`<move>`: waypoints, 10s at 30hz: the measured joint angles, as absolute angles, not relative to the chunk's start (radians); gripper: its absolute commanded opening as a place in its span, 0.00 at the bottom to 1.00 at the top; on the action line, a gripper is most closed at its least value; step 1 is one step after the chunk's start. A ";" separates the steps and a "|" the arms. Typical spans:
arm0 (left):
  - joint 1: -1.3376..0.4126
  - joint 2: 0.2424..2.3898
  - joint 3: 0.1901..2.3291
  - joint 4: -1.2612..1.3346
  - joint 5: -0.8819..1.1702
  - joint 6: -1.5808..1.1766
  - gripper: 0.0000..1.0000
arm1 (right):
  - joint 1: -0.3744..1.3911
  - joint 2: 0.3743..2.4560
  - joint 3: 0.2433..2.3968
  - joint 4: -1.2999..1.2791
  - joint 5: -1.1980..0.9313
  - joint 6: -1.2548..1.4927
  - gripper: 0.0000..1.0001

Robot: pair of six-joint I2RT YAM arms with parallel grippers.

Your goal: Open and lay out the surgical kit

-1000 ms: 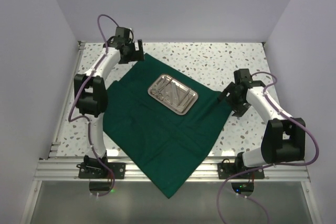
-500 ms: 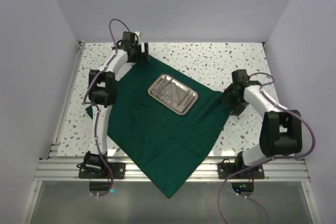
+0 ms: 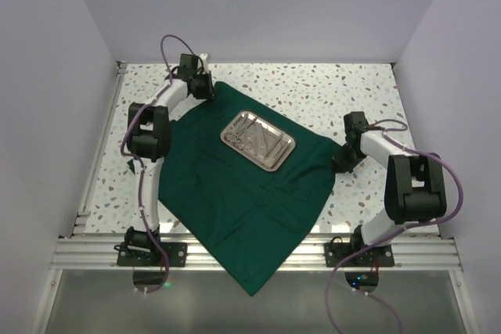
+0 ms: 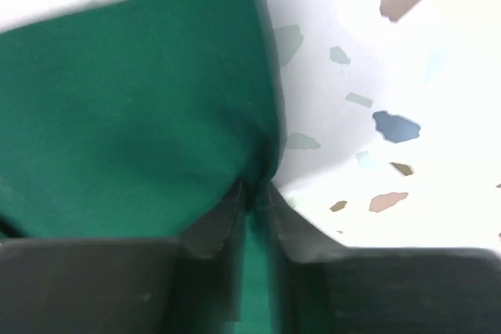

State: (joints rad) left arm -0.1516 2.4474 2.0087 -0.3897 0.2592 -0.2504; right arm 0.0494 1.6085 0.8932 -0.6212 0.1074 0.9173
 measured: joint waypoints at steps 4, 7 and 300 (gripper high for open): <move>-0.151 2.446 2.001 -0.390 0.284 -0.252 0.00 | 0.049 1.610 0.890 -0.611 0.110 0.929 0.00; -0.152 2.447 2.011 -0.402 0.281 -0.256 0.00 | 0.049 1.634 0.923 -0.633 0.111 0.920 0.00; -0.490 2.141 1.871 -0.707 -0.206 -0.439 0.00 | 0.120 1.038 1.103 -1.090 0.031 0.530 0.98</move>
